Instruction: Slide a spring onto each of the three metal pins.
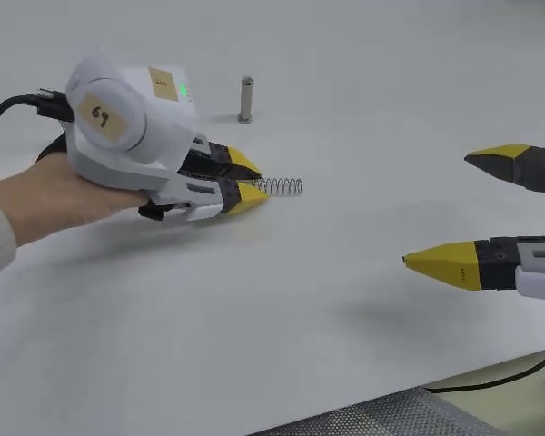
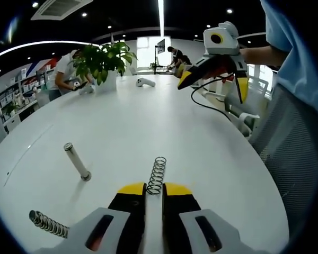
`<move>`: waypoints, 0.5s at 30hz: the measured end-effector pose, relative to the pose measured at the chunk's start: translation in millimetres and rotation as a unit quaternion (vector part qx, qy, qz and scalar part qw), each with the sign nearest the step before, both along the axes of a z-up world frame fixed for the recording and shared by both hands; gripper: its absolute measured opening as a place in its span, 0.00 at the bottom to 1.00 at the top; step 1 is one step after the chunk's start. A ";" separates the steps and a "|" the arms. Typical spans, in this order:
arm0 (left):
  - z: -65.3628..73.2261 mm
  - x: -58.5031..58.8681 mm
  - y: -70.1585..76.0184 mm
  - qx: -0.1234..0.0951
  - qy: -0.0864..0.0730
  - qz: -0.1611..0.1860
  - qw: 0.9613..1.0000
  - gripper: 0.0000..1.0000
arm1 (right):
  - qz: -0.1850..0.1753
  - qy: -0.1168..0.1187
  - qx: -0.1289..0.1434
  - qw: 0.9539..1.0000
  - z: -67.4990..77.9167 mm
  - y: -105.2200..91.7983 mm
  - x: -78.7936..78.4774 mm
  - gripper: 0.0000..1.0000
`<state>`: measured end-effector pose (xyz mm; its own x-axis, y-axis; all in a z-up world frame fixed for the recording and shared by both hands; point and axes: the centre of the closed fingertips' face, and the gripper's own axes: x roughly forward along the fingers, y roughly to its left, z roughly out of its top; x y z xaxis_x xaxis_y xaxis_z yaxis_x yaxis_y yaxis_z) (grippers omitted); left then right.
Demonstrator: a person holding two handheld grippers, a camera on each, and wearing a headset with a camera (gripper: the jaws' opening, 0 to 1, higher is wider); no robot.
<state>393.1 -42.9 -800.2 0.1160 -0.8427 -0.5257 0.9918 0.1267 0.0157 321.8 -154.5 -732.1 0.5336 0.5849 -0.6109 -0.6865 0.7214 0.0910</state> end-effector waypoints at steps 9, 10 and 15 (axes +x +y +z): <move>-1.2 -0.8 -0.3 0.007 0.002 0.000 1.000 0.03 | 0.006 0.001 0.002 1.000 -2.3 4.5 -2.4 0.82; -1.0 -0.6 -0.6 0.007 -0.001 0.000 1.000 0.03 | 0.006 0.001 0.002 1.000 -2.6 4.9 -2.6 0.82; 0.9 -0.6 -1.0 0.005 0.000 0.000 1.000 0.03 | 0.007 0.002 0.005 1.000 -3.4 7.6 -3.7 0.82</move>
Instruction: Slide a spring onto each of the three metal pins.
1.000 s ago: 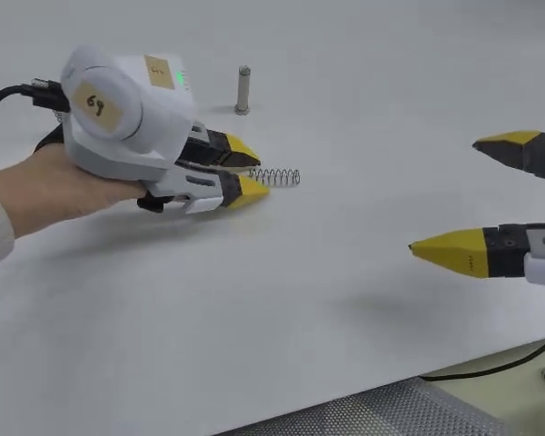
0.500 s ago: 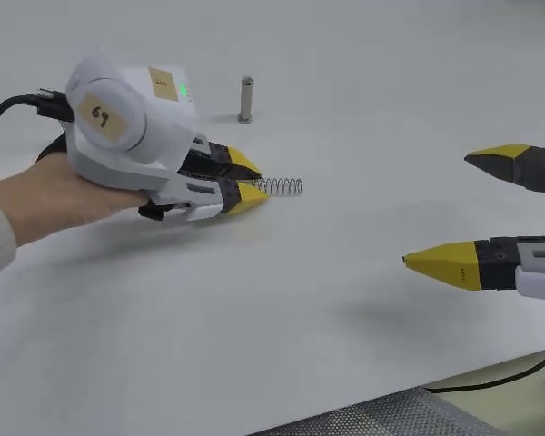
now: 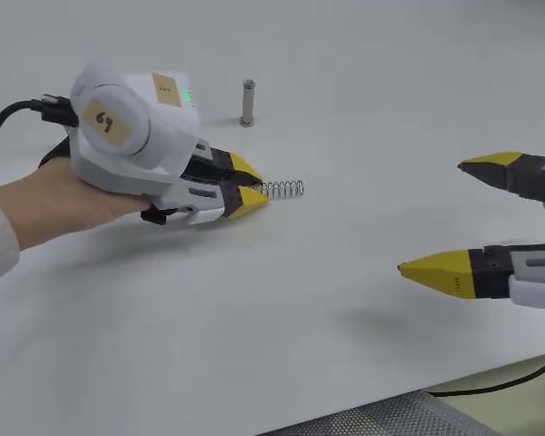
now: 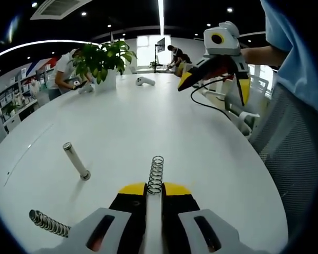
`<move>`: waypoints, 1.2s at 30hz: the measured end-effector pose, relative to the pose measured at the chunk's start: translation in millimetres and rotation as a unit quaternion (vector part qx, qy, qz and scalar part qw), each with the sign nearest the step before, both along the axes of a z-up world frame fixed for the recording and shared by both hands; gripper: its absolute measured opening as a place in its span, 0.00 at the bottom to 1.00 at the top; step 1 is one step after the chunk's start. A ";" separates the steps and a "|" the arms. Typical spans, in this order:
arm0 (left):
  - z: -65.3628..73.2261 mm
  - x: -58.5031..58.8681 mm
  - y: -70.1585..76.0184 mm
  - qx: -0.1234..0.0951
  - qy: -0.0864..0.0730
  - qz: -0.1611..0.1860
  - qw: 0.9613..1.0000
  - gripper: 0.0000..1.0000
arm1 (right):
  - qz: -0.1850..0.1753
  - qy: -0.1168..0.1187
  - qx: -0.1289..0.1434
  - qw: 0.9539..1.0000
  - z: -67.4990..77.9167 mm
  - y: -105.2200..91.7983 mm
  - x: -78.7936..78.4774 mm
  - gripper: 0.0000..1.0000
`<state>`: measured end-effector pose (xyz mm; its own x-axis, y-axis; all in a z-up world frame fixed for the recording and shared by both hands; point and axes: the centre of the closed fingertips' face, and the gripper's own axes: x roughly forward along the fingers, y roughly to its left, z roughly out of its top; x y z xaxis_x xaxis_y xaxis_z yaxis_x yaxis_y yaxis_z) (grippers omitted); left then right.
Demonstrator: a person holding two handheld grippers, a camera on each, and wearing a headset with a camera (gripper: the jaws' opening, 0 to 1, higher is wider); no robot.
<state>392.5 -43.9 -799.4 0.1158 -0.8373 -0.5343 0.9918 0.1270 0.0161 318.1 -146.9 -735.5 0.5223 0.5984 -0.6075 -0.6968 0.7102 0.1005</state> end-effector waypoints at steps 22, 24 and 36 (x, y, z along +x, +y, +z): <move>19.8 -1.7 7.1 -0.014 -0.008 0.009 1.000 0.02 | 0.016 -0.003 -0.003 1.000 1.2 8.7 1.2 0.80; 24.9 -6.7 7.3 -0.016 -0.011 0.005 1.000 0.02 | 0.019 -0.006 -0.002 1.000 4.2 10.1 2.0 0.80; 60.4 -38.9 14.7 -0.029 -0.019 -0.029 0.999 0.02 | 0.060 -0.030 0.002 0.998 21.8 32.1 4.5 0.77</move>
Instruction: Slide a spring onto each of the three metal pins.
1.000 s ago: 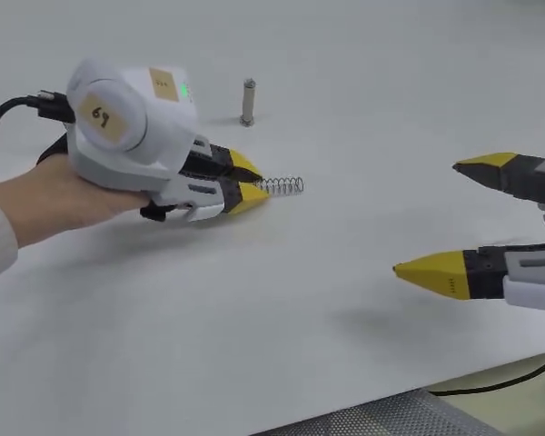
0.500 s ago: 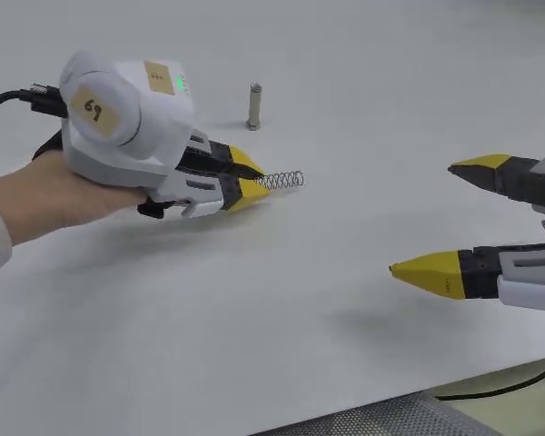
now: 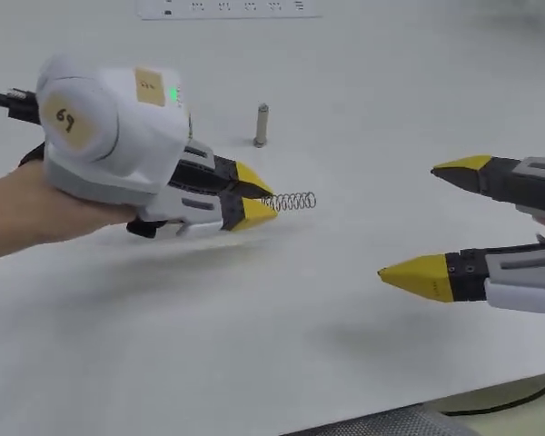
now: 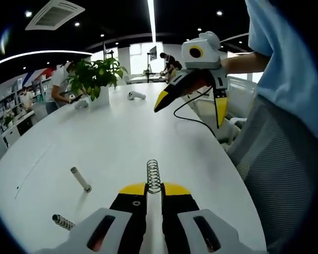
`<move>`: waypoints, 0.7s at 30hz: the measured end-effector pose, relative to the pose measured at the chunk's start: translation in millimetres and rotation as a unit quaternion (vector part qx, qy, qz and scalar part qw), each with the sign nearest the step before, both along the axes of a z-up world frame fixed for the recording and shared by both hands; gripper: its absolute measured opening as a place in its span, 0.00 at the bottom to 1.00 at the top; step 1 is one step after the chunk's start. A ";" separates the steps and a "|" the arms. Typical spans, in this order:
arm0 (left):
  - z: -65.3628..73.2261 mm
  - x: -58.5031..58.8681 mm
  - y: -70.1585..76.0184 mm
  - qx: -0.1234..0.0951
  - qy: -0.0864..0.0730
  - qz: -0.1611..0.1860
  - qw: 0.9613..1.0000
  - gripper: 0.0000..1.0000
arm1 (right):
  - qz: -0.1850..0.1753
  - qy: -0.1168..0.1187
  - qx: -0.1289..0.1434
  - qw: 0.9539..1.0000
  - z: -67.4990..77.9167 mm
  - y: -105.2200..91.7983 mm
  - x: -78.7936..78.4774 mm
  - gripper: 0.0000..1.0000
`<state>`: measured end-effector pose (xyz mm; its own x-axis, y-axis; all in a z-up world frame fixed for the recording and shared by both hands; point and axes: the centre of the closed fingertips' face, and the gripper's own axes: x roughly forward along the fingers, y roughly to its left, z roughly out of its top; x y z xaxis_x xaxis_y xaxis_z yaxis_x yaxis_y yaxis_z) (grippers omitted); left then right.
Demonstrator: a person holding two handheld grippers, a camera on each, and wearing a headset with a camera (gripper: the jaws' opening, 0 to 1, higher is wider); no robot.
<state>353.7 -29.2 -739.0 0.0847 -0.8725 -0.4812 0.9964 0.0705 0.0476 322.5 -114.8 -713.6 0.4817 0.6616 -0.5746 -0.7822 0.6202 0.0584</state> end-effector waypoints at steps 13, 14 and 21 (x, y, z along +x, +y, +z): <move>31.1 -34.6 4.6 -0.012 -0.009 -0.025 1.000 0.02 | 0.083 -0.013 -0.006 0.996 13.4 32.3 -10.6 0.67; 32.1 -36.1 5.1 -0.014 -0.009 -0.025 1.000 0.02 | 0.090 -0.013 -0.007 0.996 13.9 35.0 -11.6 0.67; 38.7 -48.6 13.2 -0.019 -0.008 -0.022 1.000 0.02 | 0.139 -0.015 -0.020 0.990 12.6 52.7 -15.2 0.56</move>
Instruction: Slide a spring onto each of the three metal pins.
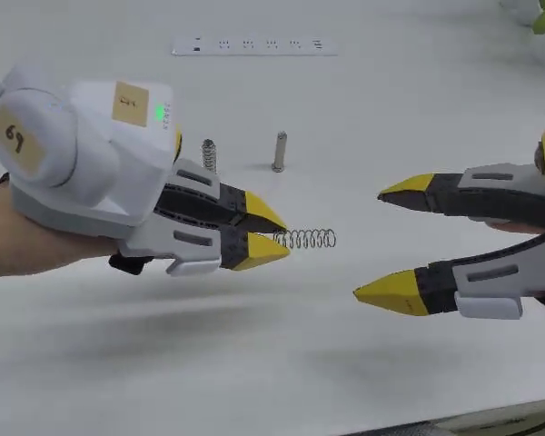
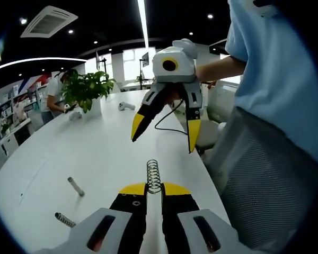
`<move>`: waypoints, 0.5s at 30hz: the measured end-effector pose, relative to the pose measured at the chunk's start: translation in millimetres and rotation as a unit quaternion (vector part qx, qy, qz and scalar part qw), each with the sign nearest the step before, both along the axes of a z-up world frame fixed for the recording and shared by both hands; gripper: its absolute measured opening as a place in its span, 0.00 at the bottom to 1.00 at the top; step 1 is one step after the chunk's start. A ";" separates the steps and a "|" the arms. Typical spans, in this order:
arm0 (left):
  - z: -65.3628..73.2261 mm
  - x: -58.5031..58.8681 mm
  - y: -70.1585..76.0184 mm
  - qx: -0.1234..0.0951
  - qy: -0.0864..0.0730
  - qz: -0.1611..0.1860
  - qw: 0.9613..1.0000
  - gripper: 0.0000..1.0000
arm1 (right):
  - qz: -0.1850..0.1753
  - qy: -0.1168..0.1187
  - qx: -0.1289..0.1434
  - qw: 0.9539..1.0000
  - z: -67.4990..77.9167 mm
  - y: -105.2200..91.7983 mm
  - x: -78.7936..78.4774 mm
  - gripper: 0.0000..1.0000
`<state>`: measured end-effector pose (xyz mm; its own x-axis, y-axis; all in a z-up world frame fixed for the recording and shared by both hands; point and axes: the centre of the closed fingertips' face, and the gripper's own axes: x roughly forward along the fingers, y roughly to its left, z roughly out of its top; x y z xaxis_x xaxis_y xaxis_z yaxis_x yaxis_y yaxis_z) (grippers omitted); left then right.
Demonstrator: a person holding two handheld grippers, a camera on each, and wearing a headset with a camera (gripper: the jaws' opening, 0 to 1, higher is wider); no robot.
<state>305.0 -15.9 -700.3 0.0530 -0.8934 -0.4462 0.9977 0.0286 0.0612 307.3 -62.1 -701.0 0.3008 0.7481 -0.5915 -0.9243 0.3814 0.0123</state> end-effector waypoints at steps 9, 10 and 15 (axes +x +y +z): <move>-2.3 -15.5 11.8 -0.002 0.007 0.012 1.000 0.02 | 0.077 0.005 -0.024 0.997 -3.9 27.0 -12.0 0.39; -1.7 -15.9 12.4 -0.005 0.008 0.015 1.000 0.02 | 0.081 0.005 -0.028 0.996 -5.7 28.5 -12.6 0.37; -2.3 -18.2 17.7 -0.007 0.011 0.029 1.000 0.02 | 0.115 0.002 -0.040 0.993 -9.8 38.0 -18.3 0.31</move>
<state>286.8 1.8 -702.6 0.0951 -0.8957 -0.4345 0.9955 0.0867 0.0391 289.0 -24.1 -710.8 0.1254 0.7479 -0.6518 -0.9871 0.1601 -0.0061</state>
